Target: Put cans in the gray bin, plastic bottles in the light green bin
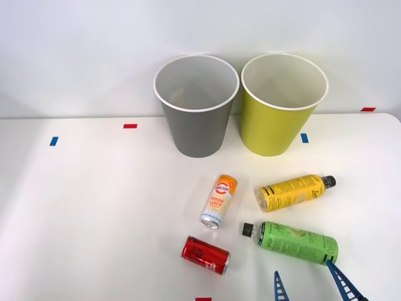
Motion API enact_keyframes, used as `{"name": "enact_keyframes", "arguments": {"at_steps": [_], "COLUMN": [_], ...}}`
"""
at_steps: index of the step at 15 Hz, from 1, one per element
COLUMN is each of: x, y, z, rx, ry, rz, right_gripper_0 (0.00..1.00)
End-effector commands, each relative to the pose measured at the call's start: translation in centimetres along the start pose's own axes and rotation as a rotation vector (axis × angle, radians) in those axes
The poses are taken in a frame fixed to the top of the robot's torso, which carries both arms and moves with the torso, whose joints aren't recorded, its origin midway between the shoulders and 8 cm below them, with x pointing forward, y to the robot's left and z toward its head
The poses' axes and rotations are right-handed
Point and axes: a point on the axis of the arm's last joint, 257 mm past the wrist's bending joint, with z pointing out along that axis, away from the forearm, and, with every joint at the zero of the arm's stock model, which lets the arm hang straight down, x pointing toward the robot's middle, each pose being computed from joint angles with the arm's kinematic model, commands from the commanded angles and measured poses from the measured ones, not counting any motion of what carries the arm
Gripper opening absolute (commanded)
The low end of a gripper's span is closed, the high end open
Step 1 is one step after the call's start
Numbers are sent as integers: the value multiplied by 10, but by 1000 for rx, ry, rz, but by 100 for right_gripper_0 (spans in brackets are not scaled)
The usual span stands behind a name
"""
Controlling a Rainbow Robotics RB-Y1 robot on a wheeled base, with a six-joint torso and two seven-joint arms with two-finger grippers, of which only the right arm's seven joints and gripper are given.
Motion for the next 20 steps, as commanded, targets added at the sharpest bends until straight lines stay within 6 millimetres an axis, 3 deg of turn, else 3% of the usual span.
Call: {"name": "enact_keyframes", "arguments": {"at_steps": [1,20], "x": [0,0], "y": [0,0], "z": [0,0], "rx": [0,0], "ry": [0,0], "rz": [0,0], "right_gripper_0": [100,100]}}
